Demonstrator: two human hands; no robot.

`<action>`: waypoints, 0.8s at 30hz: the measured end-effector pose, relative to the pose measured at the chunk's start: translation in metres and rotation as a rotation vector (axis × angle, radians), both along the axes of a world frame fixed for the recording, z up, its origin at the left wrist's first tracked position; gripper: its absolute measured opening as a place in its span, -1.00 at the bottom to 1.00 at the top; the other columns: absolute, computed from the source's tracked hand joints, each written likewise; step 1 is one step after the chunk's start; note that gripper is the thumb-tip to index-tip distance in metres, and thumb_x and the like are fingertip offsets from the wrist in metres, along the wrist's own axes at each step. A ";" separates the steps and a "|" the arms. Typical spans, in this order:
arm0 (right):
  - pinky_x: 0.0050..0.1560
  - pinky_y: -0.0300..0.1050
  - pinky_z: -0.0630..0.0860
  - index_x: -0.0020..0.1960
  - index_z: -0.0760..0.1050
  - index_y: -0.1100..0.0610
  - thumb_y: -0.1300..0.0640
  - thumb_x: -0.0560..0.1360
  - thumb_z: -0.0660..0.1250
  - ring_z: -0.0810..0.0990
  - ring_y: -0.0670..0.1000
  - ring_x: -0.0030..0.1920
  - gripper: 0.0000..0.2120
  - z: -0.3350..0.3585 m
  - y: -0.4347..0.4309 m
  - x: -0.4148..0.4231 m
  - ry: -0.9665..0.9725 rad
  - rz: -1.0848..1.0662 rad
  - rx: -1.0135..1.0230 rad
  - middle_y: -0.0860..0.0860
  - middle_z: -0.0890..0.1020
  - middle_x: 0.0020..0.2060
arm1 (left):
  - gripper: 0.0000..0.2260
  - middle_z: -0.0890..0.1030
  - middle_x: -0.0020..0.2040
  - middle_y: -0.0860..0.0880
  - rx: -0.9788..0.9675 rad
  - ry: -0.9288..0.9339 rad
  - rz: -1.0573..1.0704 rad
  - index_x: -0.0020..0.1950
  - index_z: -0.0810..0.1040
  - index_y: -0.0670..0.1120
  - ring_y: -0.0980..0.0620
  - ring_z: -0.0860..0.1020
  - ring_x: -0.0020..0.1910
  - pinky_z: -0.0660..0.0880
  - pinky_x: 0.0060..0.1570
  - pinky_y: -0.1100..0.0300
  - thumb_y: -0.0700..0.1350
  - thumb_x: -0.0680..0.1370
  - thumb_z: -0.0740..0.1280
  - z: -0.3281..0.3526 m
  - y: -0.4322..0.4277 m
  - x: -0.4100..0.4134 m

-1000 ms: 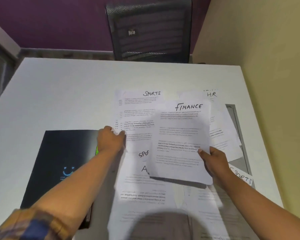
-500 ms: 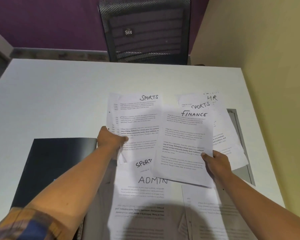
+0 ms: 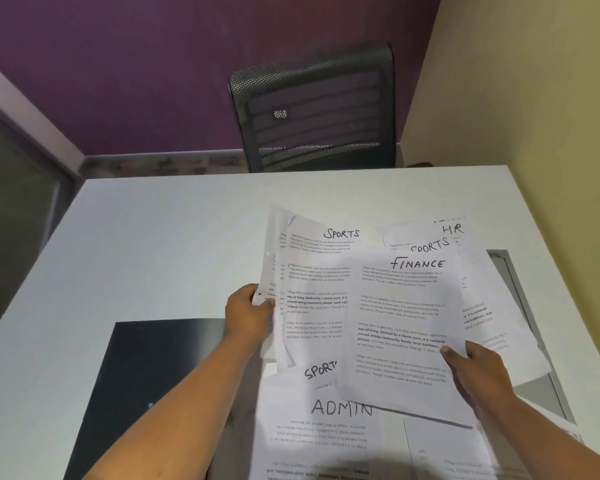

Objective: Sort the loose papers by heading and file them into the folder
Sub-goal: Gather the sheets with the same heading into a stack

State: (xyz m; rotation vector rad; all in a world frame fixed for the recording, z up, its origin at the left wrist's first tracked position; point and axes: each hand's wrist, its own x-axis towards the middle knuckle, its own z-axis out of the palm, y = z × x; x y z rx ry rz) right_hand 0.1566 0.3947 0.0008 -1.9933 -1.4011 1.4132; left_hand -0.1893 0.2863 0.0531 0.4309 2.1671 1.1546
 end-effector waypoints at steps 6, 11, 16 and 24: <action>0.08 0.02 0.53 0.16 0.61 0.25 0.18 0.57 0.37 0.64 0.19 -0.01 -0.78 0.000 0.003 -0.005 0.007 -0.002 0.022 0.10 0.68 0.00 | -0.66 0.59 0.04 -0.05 0.002 0.205 0.099 0.15 0.47 -0.10 -0.11 0.60 0.00 0.48 -0.12 0.17 -0.27 0.44 0.48 -0.001 0.009 -0.014; -0.01 -0.04 0.48 0.12 0.63 0.25 0.18 0.56 0.37 0.62 0.16 -0.05 -0.81 0.003 0.000 -0.003 0.000 0.016 0.036 0.08 0.68 -0.06 | -0.07 0.31 0.44 -0.07 -0.403 0.408 -0.120 0.53 0.18 0.03 -0.10 0.37 0.39 0.38 0.30 -0.07 0.09 0.28 0.60 -0.012 0.005 -0.003; -0.01 -0.07 0.48 0.06 0.65 0.21 0.19 0.53 0.41 0.65 0.13 -0.06 -0.86 -0.001 0.000 -0.002 0.011 0.014 0.050 0.09 0.72 -0.05 | -0.46 0.43 0.21 -0.11 -0.454 0.319 -0.150 0.26 0.46 -0.13 -0.16 0.50 0.19 0.47 0.08 0.06 0.23 0.47 0.39 -0.022 0.013 0.017; -0.13 -0.13 0.46 0.04 0.66 0.19 0.19 0.53 0.42 0.66 0.12 -0.07 -0.87 -0.007 0.002 0.000 0.018 0.017 0.051 0.07 0.71 -0.09 | -0.57 0.42 -0.50 0.05 -0.196 0.008 0.048 -0.42 0.25 -0.02 0.14 0.39 -0.58 0.28 -0.48 0.27 -0.08 0.51 0.44 -0.038 0.028 0.021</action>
